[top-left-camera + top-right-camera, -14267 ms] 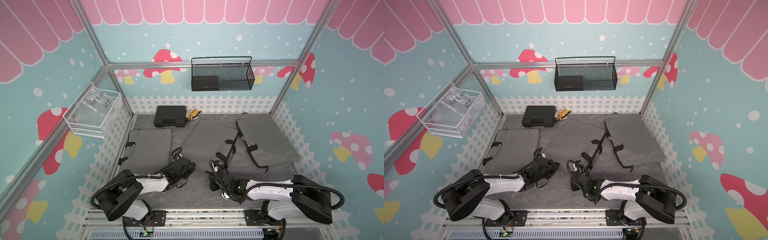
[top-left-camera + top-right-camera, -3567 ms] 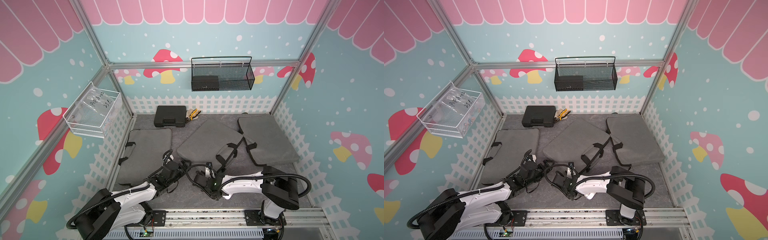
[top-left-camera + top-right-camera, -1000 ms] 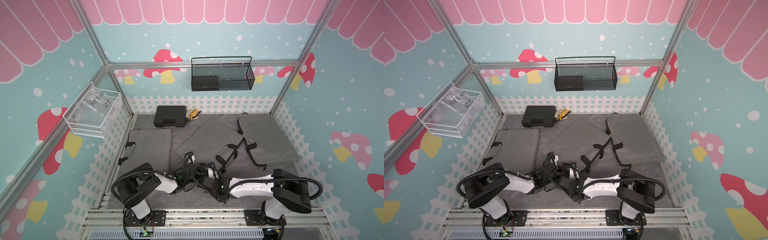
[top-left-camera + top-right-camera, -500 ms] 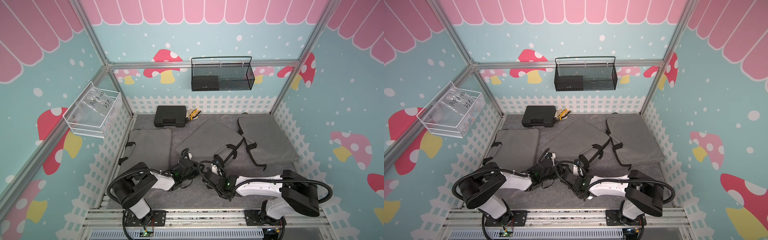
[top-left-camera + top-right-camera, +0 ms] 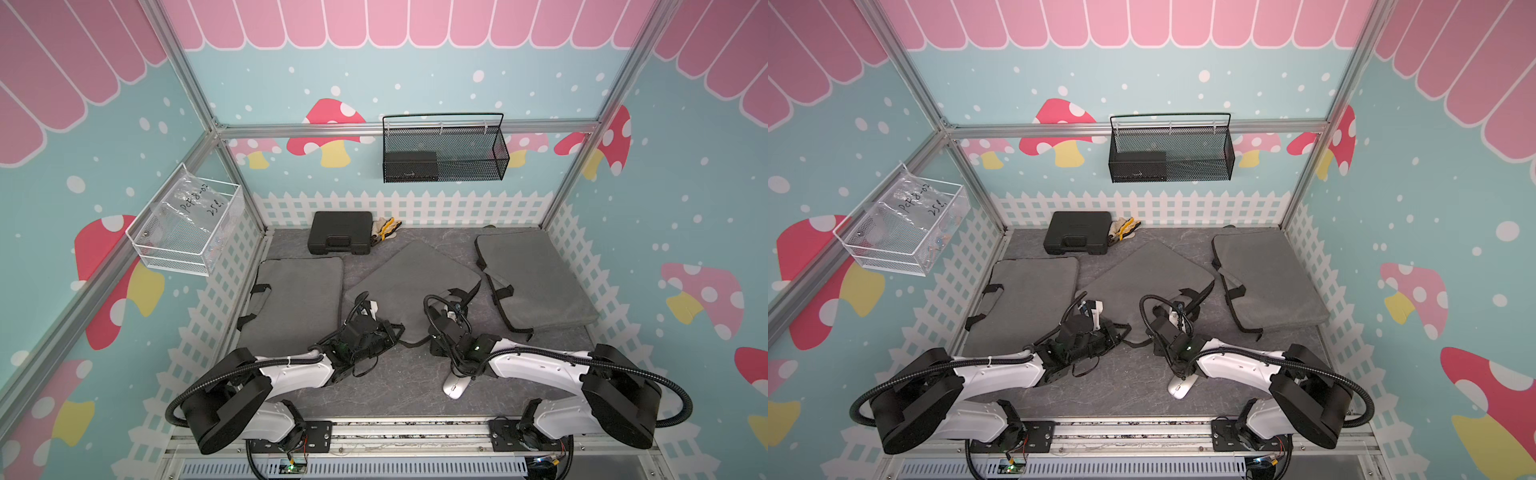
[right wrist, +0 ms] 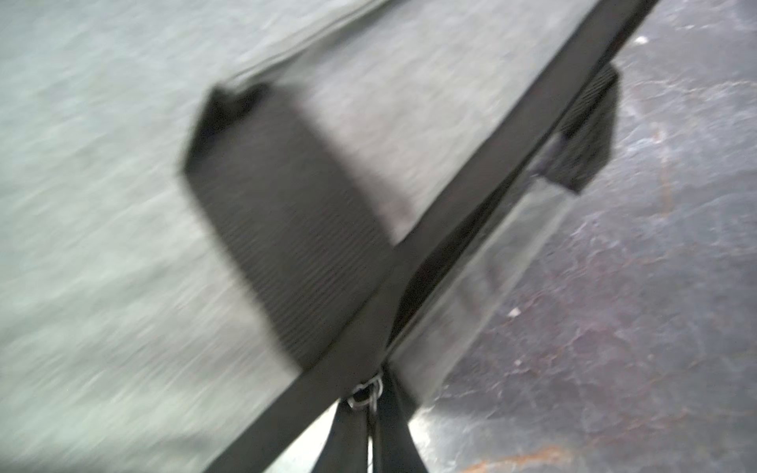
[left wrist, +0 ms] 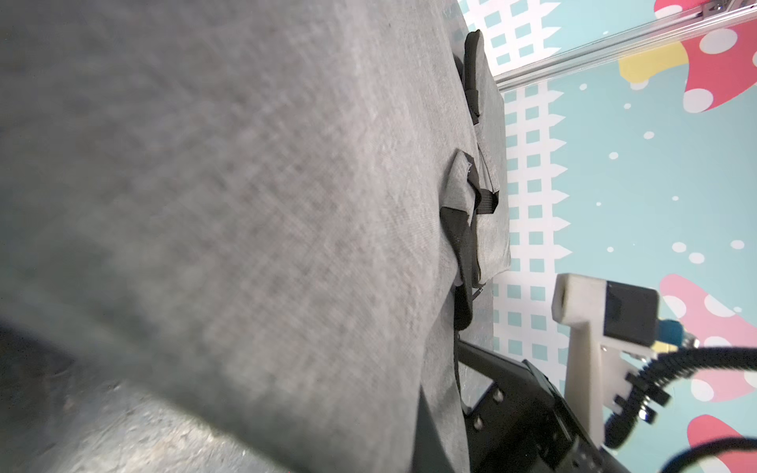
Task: Put the mouse into the laptop bag
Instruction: Zip the zipper on the zippered laptop bag.
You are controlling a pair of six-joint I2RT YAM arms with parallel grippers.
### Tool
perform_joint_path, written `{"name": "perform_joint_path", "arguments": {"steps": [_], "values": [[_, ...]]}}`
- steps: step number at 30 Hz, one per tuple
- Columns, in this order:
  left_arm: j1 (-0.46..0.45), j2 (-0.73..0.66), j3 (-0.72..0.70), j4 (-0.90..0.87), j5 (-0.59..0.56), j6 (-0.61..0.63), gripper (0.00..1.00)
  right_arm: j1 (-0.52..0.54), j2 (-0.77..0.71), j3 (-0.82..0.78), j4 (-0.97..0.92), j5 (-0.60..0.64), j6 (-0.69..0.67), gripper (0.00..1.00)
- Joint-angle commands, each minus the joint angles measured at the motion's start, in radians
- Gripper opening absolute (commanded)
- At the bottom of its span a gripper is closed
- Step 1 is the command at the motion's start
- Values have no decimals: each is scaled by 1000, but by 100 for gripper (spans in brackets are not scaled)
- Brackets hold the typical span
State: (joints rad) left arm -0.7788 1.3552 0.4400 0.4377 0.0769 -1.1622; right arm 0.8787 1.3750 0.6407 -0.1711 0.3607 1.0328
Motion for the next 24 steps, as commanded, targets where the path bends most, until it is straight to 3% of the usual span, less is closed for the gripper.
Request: {"name": "perform_joint_path", "arguments": {"steps": [1, 14, 24], "values": [[50, -66, -19, -17, -37, 53, 0, -72, 10, -10, -67, 60, -16, 0], [273, -235, -78, -130, 121, 110, 0, -377, 57, 0, 18, -59, -110, 0], [466, -229, -77, -150, 286, 144, 0, -555, 26, -34, 64, -91, -154, 0]]}}
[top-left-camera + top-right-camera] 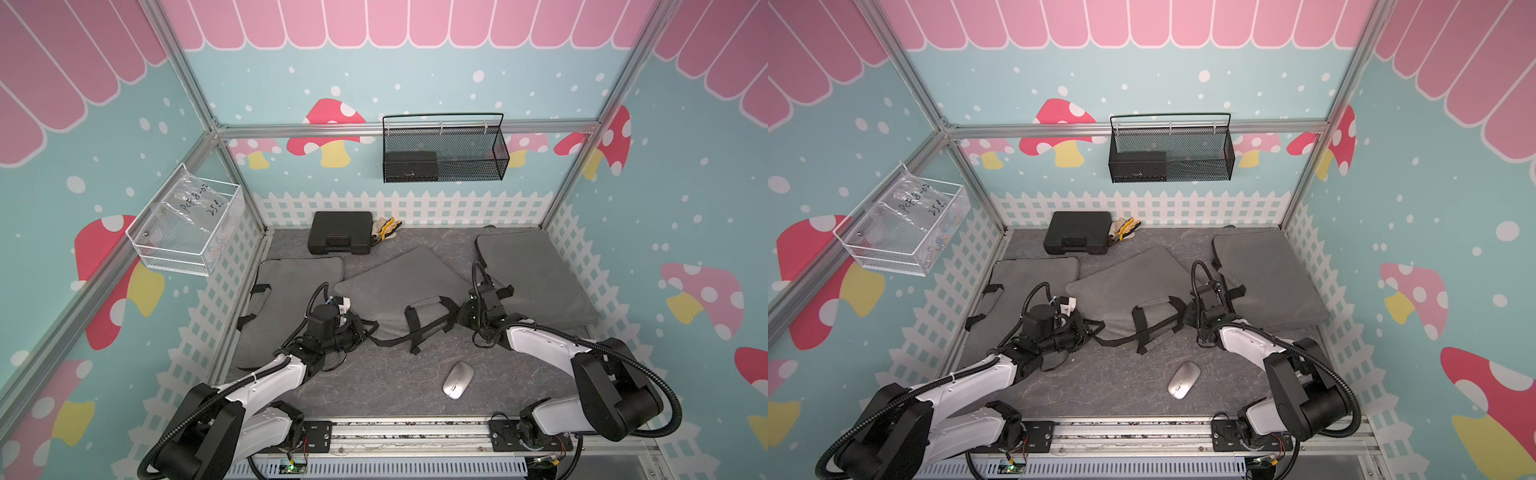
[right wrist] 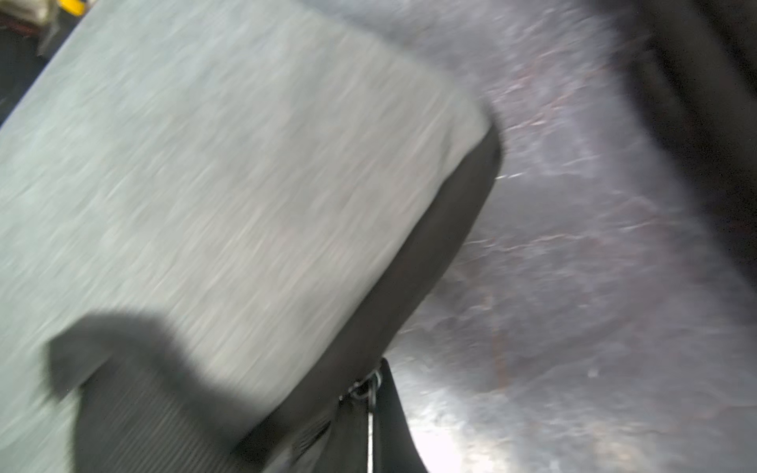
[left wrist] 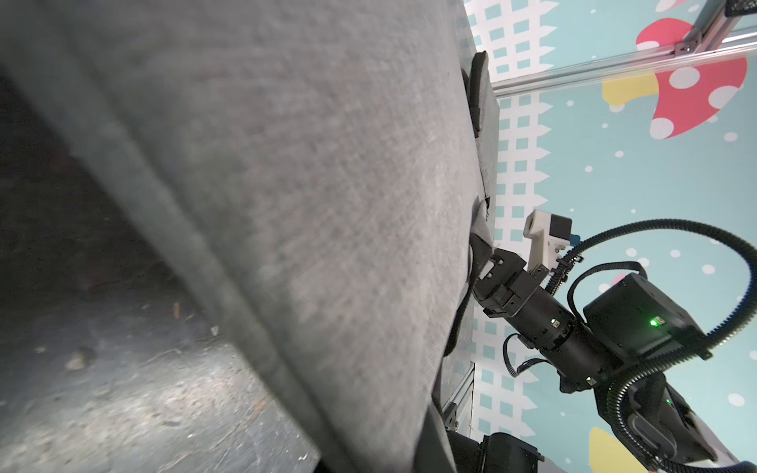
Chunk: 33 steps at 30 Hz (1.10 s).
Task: Put the mouse into the laptop bag
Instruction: Zip the zipper on the zippered laptop bag.
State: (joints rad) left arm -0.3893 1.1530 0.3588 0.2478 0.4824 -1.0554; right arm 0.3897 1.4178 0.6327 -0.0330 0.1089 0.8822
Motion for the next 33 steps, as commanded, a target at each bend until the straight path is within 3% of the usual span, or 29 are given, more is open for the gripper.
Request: {"name": "perform_joint_path", "arguments": {"steps": [1, 12, 21, 22, 25, 26, 30, 31, 33], "values": [[91, -24, 9, 30, -111, 45, 0, -82, -13, -32, -74, 157, 1, 0], [219, 65, 135, -67, -40, 113, 0, -198, -100, -99, -58, 147, -2, 0], [216, 231, 307, -117, -22, 132, 0, -151, -175, -130, -30, 81, -74, 0], [211, 256, 343, -163, -37, 137, 5, -136, -189, -128, -35, 85, -74, 0], [203, 304, 432, -300, -118, 153, 61, -78, -227, -133, -41, 106, -72, 0], [201, 307, 443, -314, -138, 153, 74, -57, -236, -130, -47, 115, -70, 0], [194, 269, 483, -404, -248, 166, 88, 28, -233, -107, -65, 141, -57, 0], [186, 250, 501, -443, -279, 175, 98, 43, -227, -102, -68, 140, -50, 0], [168, 219, 535, -520, -317, 193, 100, 72, -218, -94, -68, 136, -40, 0]]}}
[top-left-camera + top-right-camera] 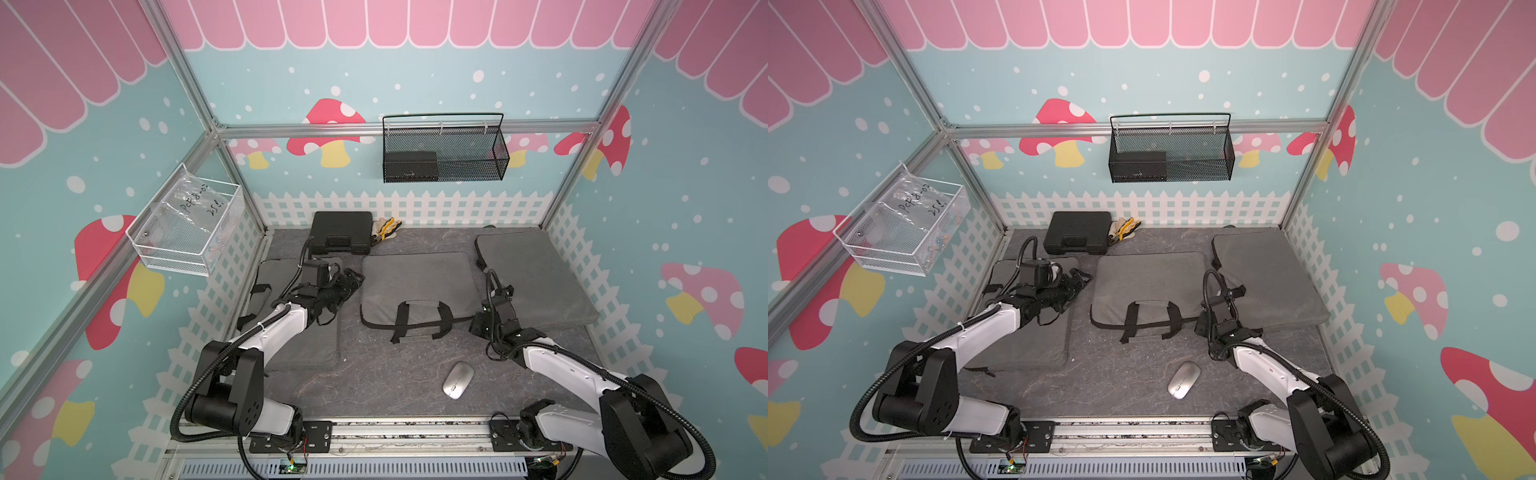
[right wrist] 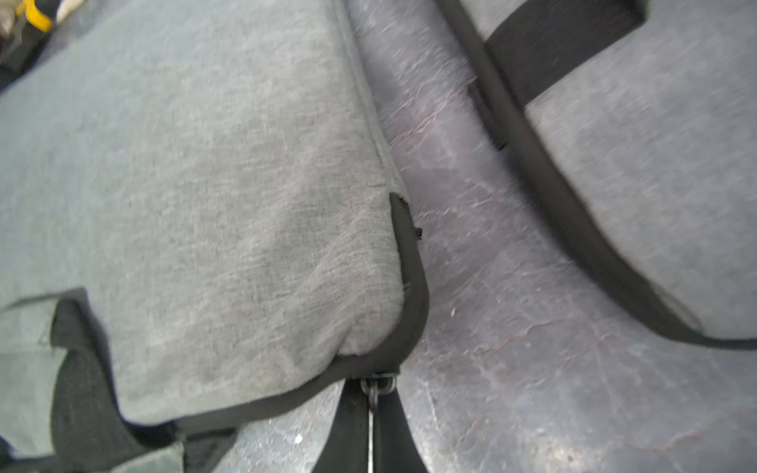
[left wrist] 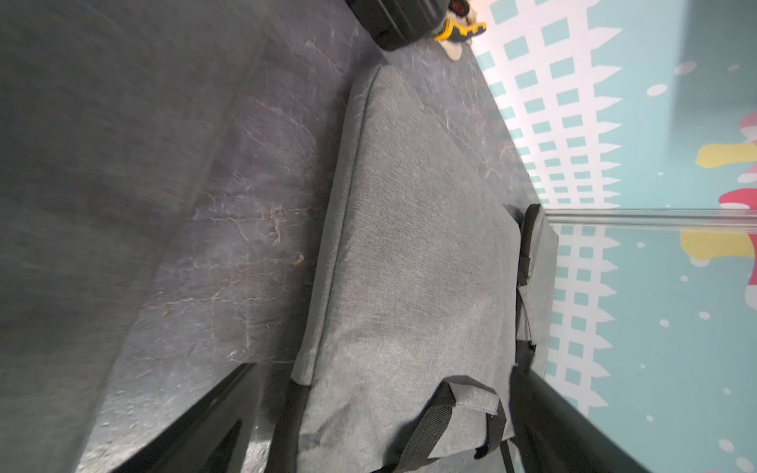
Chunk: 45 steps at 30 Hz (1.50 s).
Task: Put the mouse into the laptop bag
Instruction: Zip the zipper on the zippered laptop bag.
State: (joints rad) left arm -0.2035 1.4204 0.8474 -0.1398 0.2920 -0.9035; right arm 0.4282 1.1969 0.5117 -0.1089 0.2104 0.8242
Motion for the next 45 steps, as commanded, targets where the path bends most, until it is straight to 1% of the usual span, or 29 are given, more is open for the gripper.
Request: {"name": "perform_joint_path", "arguments": {"steps": [1, 5, 9, 14, 18, 21, 26, 29, 32, 35, 37, 40, 43, 45], "values": [[-30, -66, 55, -156, -132, 47, 99, 56, 4, 28, 11, 41, 29, 0], [-111, -168, 11, -165, -160, 24, 99, 177, 9, 33, 30, 49, 79, 0], [-223, -272, -84, -114, -180, -47, 99, 311, 39, 59, 55, 65, 128, 0], [-344, -406, -239, -16, -205, -166, 99, 486, 152, 142, 86, 81, 157, 0], [-427, -489, -343, 48, -250, -241, 100, 579, 244, 210, 124, 77, 150, 0], [-469, -503, -412, 122, -249, -292, 99, 630, 292, 246, 144, 72, 147, 0], [-511, -421, -480, 264, -223, -358, 99, 686, 310, 261, 136, 91, 152, 0], [-565, -337, -463, 321, -234, -364, 100, 694, 267, 210, 115, 132, 179, 0], [-613, -247, -422, 327, -278, -363, 99, 692, 199, 148, 101, 169, 196, 0], [-618, -144, -388, 321, -346, -364, 99, 692, 130, 99, 70, 196, 215, 0], [-606, -66, -342, 324, -355, -333, 99, 692, 86, 69, 66, 196, 217, 0], [-580, 77, -205, 259, -323, -256, 98, 693, 54, 45, 61, 174, 216, 0], [-547, 225, -82, 232, -284, -212, 94, 696, 87, 46, 89, 127, 213, 0], [-519, 293, -28, 210, -266, -201, 93, 698, 123, 54, 108, 110, 212, 0]]}}
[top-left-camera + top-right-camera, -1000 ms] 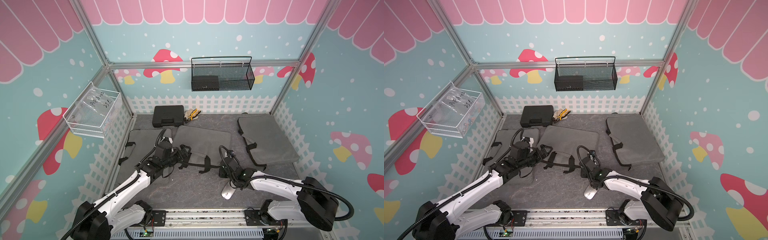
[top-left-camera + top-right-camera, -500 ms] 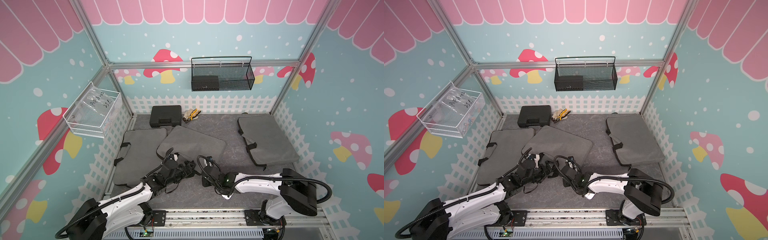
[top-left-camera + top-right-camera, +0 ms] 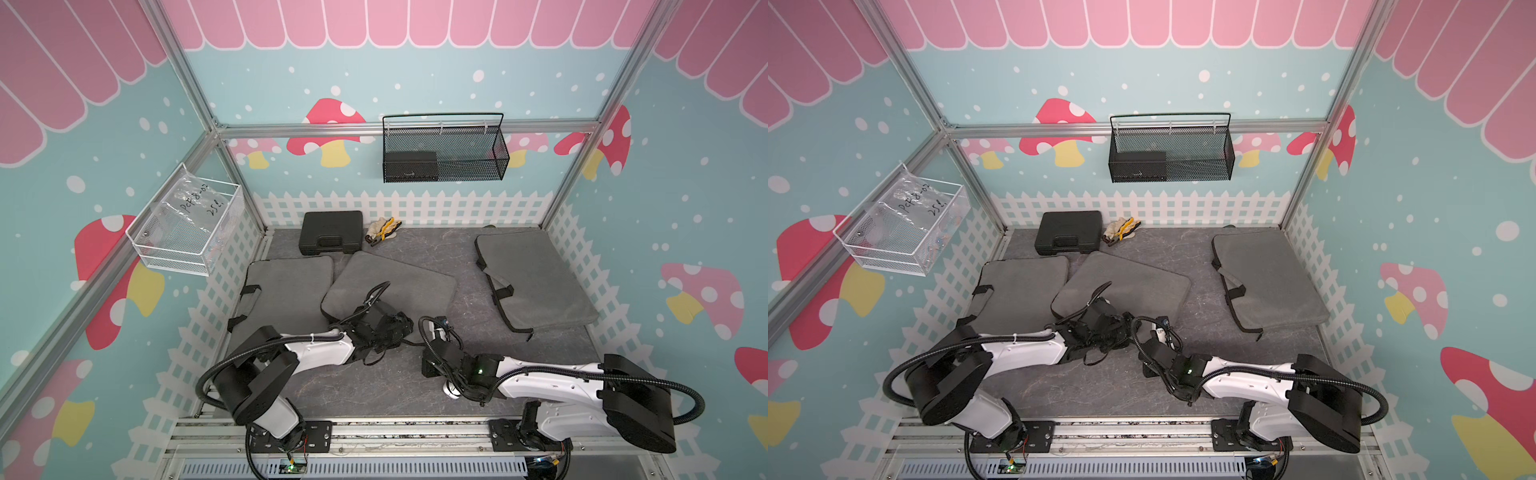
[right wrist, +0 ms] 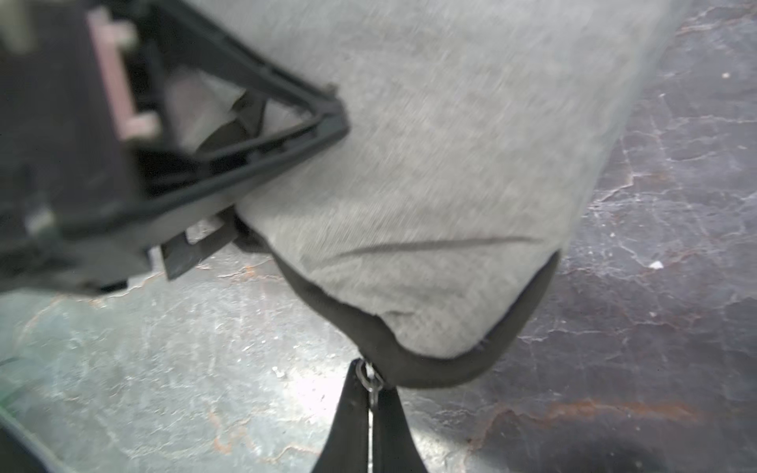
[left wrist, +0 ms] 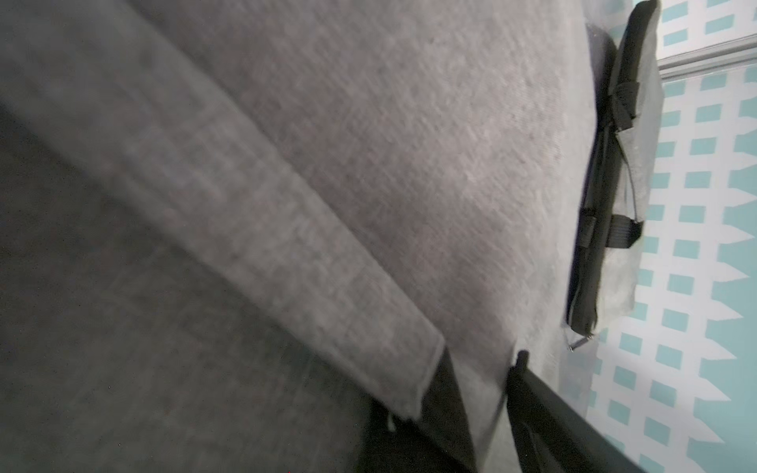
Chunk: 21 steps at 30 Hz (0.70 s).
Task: Put the mouse into the laptop bag
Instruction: Zip the zipper on the zippered laptop bag.
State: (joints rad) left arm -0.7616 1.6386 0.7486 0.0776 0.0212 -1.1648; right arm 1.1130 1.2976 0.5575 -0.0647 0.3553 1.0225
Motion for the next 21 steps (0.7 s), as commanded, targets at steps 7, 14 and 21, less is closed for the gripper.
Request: {"name": "perform_joint_path", "arguments": {"steps": [7, 14, 21], "values": [[82, 98, 154, -90, -31, 124, 95, 13, 87, 47, 134, -57, -15, 0], [82, -28, 95, -109, -67, 148, 98, 11, 177, 111, 167, -75, -42, 0], [54, -222, -119, -1, -58, 90, 100, 0, 179, 82, 190, -85, -55, 0]]}}
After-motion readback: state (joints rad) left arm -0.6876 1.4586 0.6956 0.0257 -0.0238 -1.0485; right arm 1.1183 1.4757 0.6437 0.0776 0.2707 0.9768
